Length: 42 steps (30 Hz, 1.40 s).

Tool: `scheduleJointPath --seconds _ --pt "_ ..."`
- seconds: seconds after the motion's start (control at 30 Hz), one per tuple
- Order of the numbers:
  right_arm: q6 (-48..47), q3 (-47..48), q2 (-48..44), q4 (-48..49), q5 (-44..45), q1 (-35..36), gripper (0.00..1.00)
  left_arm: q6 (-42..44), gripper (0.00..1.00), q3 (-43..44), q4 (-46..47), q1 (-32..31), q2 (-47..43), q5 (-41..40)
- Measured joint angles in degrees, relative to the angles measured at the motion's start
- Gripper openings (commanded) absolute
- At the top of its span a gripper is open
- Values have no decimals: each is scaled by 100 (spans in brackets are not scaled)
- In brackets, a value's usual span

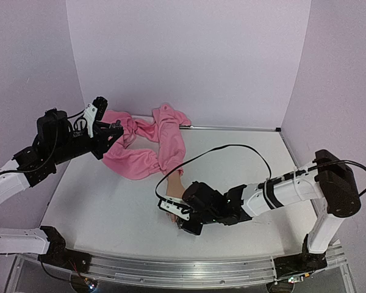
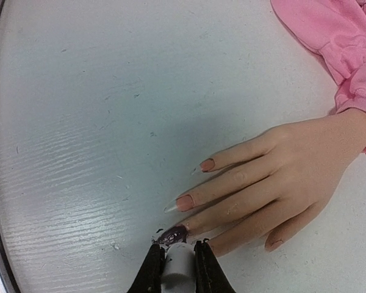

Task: Paint the nails

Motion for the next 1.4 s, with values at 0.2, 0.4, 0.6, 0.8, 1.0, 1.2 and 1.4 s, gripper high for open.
scheduleJointPath --seconds 0.2,0.4,0.6,0.8,1.0,1.2,1.4 --pt "0 17 11 7 7 0 0 0 0 0 0 0 0 0" --pt "2 17 11 9 7 0 0 0 0 0 0 0 0 0" --pt "4 17 11 7 4 0 0 0 0 0 0 0 0 0" --pt "4 17 22 11 7 0 0 0 0 0 0 0 0 0" --pt "7 17 118 -2 4 0 0 0 0 0 0 0 0 0" --pt "7 17 122 2 2 0 0 0 0 0 0 0 0 -2" --pt "7 17 122 -2 -66 0 0 0 0 0 0 0 0 0"
